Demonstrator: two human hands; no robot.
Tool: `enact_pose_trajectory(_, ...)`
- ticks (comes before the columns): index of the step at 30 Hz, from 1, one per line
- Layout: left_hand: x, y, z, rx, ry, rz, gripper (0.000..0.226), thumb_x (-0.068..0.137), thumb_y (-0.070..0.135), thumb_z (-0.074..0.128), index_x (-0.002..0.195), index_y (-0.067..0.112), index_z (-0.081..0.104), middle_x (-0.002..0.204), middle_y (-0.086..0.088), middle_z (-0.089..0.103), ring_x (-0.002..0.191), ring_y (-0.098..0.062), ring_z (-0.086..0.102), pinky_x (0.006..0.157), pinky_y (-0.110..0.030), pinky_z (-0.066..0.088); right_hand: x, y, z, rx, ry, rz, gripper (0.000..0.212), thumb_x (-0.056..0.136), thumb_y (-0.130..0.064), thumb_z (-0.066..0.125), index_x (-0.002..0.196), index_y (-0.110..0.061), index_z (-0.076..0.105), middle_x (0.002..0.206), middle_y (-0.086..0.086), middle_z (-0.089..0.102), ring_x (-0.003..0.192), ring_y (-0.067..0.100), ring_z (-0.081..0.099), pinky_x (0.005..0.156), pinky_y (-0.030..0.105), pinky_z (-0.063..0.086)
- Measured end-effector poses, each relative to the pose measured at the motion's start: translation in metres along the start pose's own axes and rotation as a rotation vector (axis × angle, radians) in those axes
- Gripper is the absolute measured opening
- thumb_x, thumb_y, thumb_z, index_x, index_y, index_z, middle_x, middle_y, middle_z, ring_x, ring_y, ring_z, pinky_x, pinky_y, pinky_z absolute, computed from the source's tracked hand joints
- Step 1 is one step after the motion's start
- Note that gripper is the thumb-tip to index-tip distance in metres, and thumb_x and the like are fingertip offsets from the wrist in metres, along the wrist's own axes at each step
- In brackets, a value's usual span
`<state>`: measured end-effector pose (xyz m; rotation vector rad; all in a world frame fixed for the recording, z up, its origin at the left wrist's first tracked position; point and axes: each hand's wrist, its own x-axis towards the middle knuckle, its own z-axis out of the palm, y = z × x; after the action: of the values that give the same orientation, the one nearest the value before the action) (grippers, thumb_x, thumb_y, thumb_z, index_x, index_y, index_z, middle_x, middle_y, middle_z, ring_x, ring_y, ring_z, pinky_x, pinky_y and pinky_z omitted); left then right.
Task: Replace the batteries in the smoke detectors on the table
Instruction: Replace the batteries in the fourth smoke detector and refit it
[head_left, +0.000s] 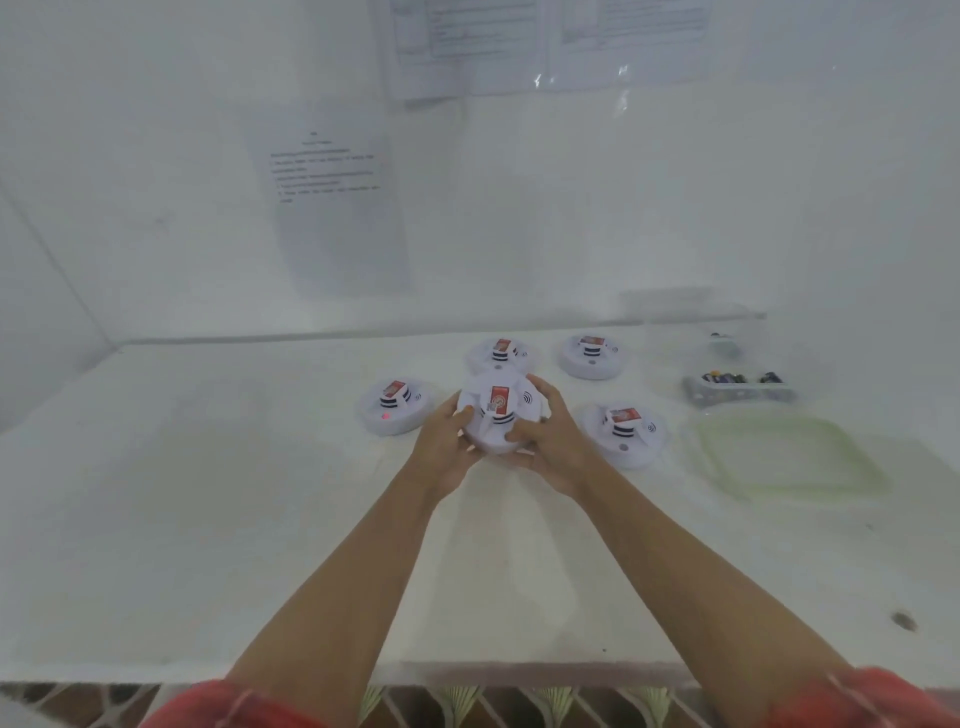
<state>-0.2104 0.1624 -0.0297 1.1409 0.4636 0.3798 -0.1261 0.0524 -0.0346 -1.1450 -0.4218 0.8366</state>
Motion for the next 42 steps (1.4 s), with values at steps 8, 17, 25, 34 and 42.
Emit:
enact_pose_trajectory(8,0.012,-0.005,0.0,-0.016,-0.036,-0.008,0.026,0.098,0.008,0.038,0.118,0.014,0.053,0.101,-0.002,0.065,0.089,-0.018,0.062,0.077,-0.033,0.05,0.005,0.006,-0.002,0.068,0.075,-0.02,0.061,0.083,0.012,0.055,0.122,-0.031,0.039,0.112,-0.002,0.059,0.092,0.022,0.063,0.076,0.046,0.054)
enact_pose_trajectory(17,0.018,-0.009,-0.001,-0.036,-0.005,-0.035,0.032,0.1,0.009,0.037,0.128,0.012,0.051,0.116,-0.01,0.059,0.094,-0.021,0.059,0.082,-0.036,0.049,0.006,0.006,-0.002,0.078,0.105,-0.033,0.058,0.083,0.013,0.055,0.119,-0.03,0.041,0.109,-0.001,0.058,0.09,0.02,0.063,0.06,0.034,0.058)
enact_pose_trajectory(25,0.019,-0.008,0.001,-0.01,0.002,-0.038,0.034,0.099,0.008,0.038,0.131,0.012,0.05,0.118,-0.01,0.058,0.092,-0.019,0.059,0.073,-0.031,0.051,0.005,0.007,-0.003,0.148,0.104,-0.031,0.06,0.083,0.013,0.055,0.124,-0.027,0.041,0.108,-0.001,0.06,0.093,0.022,0.063,0.055,0.033,0.058)
enact_pose_trajectory(34,0.02,-0.008,0.003,0.02,0.034,-0.034,0.034,0.1,0.01,0.038,0.131,0.013,0.05,0.121,-0.01,0.058,0.101,-0.026,0.057,0.08,-0.036,0.05,0.006,0.008,-0.004,0.16,0.106,-0.035,0.057,0.084,0.011,0.055,0.122,-0.029,0.042,0.116,0.003,0.057,0.099,0.027,0.061,0.057,0.034,0.059)
enact_pose_trajectory(42,0.02,-0.011,0.004,0.041,0.052,-0.021,0.035,0.1,0.011,0.038,0.133,0.012,0.049,0.124,-0.01,0.058,0.105,-0.027,0.057,0.084,-0.036,0.049,0.005,0.008,-0.003,0.158,0.11,-0.031,0.055,0.084,0.01,0.056,0.12,-0.029,0.043,0.118,0.004,0.056,0.095,0.022,0.063,0.065,0.038,0.058)
